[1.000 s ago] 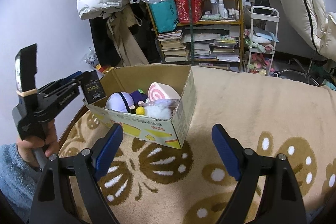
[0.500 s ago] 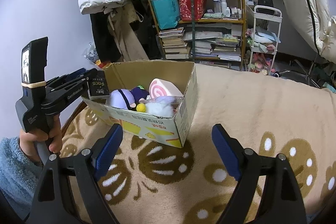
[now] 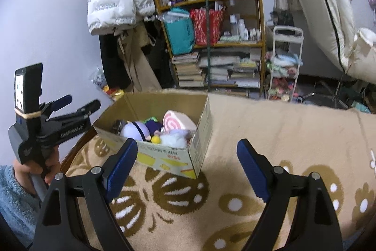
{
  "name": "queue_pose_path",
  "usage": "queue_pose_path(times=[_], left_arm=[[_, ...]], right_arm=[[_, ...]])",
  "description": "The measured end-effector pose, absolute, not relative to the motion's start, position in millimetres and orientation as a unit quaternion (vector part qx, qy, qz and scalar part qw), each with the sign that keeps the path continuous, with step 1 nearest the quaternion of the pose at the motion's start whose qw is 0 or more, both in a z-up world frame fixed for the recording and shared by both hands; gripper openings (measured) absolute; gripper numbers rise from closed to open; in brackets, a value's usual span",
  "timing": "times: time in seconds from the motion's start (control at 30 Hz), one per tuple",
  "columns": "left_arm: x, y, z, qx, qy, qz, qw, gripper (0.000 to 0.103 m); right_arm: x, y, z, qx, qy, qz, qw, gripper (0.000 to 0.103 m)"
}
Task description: Organize soft objects
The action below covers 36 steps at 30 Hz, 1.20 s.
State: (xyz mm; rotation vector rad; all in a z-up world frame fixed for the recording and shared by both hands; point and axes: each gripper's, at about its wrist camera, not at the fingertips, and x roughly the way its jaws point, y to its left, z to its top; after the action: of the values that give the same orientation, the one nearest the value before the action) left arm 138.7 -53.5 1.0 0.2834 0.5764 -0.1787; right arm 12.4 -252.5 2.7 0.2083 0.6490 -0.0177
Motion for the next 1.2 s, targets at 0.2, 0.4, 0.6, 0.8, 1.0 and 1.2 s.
queue_pose_path(times=[0.2,0.4,0.6,0.8,1.0,1.2], left_arm=[[103,-34,32,0.123,0.266,-0.078,0.953,0.096],[55,-20,54,0.121,0.240,-0.081,0.960,0.097],[23,-11,55,0.109,0.241,-0.084,0.961,0.101],[6,-5,47,0.105,0.243,-0.074,0.961,0.101],[-4,3,37,0.104,0.250,-0.063,0.961,0.101],[-5,15,31,0.076,0.262,-0.063,0.960,0.101]], right_arm=[[-6,-250,14,0.091,0.304,-0.010,0.948,0.091],[-21,-250,22,0.087,0.293,-0.020,0.952,0.091],[-39,-248,29,0.075,0.275,-0.032,0.958,0.099],[-59,-247,39,0.068,0.245,-0.041,0.966,0.103],[-60,-248,35,0.069,0.251,-0.045,0.964,0.103],[-52,-242,26,0.048,0.259,-0.046,0.964,0.103]])
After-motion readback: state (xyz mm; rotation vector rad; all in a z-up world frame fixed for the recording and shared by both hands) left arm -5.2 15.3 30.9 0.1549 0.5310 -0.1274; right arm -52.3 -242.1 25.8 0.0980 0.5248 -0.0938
